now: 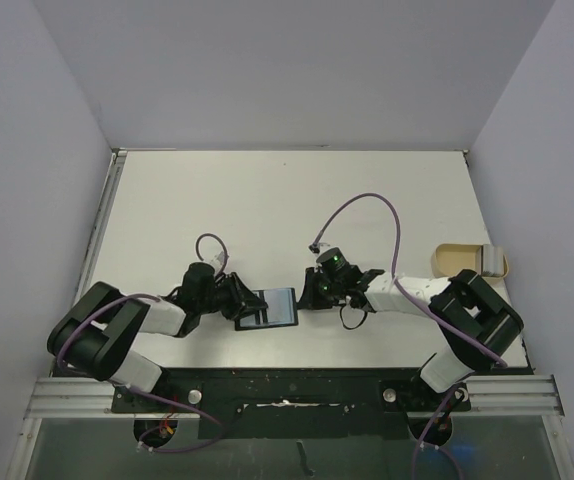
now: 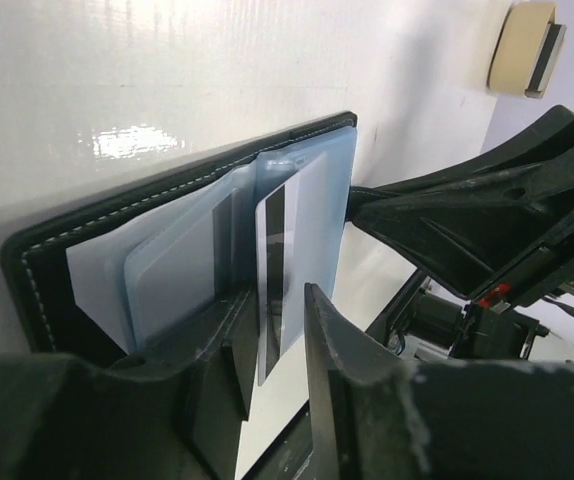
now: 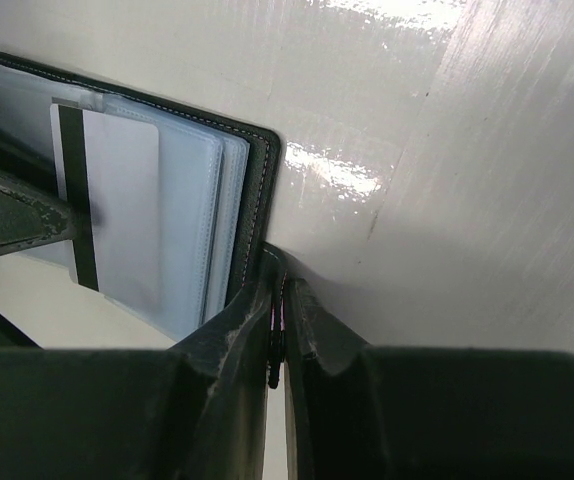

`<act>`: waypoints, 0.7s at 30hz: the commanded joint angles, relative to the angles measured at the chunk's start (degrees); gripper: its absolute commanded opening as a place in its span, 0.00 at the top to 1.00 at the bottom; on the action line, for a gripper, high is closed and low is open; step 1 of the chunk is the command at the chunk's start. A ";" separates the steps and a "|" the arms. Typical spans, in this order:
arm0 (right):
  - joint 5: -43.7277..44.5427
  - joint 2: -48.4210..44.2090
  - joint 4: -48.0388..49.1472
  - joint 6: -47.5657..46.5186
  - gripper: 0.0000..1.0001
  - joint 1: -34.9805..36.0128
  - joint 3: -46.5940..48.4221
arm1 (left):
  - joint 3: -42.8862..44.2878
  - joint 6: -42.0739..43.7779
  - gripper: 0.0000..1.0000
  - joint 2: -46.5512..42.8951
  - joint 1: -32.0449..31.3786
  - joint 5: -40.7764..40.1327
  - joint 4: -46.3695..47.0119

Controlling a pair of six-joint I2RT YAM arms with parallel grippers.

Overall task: Put the credit cards into the card holder
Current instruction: Insert the credit card into the card holder.

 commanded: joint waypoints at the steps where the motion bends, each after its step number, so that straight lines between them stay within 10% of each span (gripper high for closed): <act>1: 1.06 -2.21 -0.62 0.29 0.94 0.74 -1.13 | 3.47 3.71 0.73 -3.97 -0.42 -1.90 -8.71; 21: 1.19 -3.71 -0.20 0.25 0.95 0.73 -1.93 | 4.28 3.92 0.64 -7.09 -1.39 -4.42 -10.76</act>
